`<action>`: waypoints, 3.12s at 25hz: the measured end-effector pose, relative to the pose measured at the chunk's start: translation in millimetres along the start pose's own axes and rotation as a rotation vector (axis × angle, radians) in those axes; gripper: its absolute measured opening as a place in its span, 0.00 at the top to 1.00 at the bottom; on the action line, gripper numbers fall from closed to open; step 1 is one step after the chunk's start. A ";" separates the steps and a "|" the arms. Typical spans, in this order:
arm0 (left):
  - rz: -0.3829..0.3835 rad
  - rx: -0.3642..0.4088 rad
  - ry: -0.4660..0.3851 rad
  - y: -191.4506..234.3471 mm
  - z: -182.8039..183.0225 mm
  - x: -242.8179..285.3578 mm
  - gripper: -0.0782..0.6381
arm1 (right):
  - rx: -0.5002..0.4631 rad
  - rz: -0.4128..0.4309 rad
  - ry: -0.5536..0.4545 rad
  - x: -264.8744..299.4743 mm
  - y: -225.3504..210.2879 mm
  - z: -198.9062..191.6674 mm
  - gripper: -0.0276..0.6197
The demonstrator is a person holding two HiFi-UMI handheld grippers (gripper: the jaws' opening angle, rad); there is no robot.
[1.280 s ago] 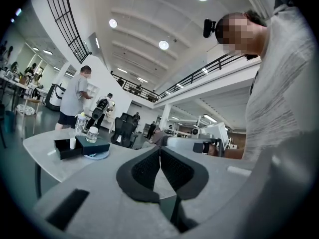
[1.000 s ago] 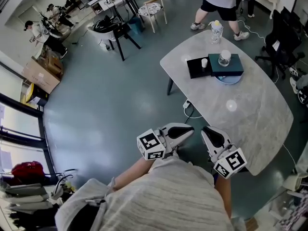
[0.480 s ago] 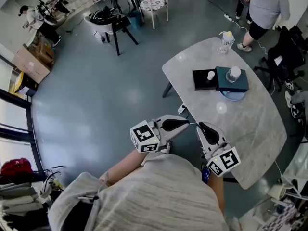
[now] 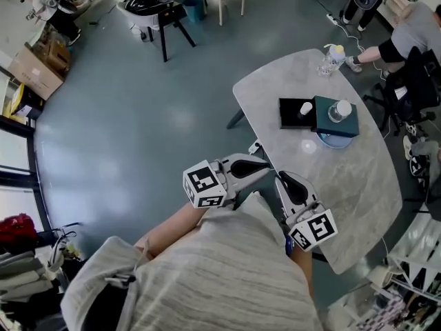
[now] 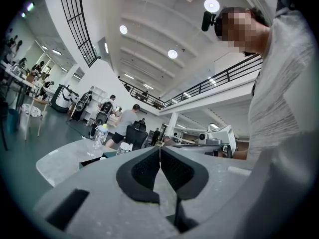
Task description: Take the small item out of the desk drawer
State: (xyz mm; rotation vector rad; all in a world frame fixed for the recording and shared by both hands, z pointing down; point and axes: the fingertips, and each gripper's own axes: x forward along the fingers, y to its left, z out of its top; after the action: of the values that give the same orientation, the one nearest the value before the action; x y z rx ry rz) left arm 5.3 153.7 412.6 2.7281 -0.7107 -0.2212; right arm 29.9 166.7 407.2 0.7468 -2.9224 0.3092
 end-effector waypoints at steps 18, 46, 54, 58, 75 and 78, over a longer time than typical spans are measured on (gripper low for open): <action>0.008 0.032 0.124 49.3 6.1 123.5 0.87 | 0.014 -0.002 -0.028 -14.6 -136.9 17.4 0.94; -0.368 0.041 0.294 163.1 13.5 249.3 0.87 | 0.147 -0.453 0.000 3.2 -288.4 11.5 0.82; -0.367 -0.011 0.304 239.7 18.0 235.6 0.87 | 0.172 -0.489 0.095 69.5 -320.4 2.8 0.78; -0.366 -0.029 0.309 262.5 13.4 232.0 0.87 | 0.139 -0.507 0.213 88.0 -336.4 -18.3 0.77; -0.382 -0.080 0.355 304.3 -10.9 218.1 0.87 | 0.110 -0.578 0.627 130.6 -385.9 -108.5 0.66; -0.376 -0.089 0.356 312.0 -13.3 217.3 0.87 | 0.109 -0.581 0.684 134.1 -395.1 -121.8 0.65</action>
State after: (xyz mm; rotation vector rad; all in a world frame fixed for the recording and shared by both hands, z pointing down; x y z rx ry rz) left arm 56.2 -209.3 514.8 2.6887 -0.0881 0.1464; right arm 110.9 -207.3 613.4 1.1741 -1.9717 0.5306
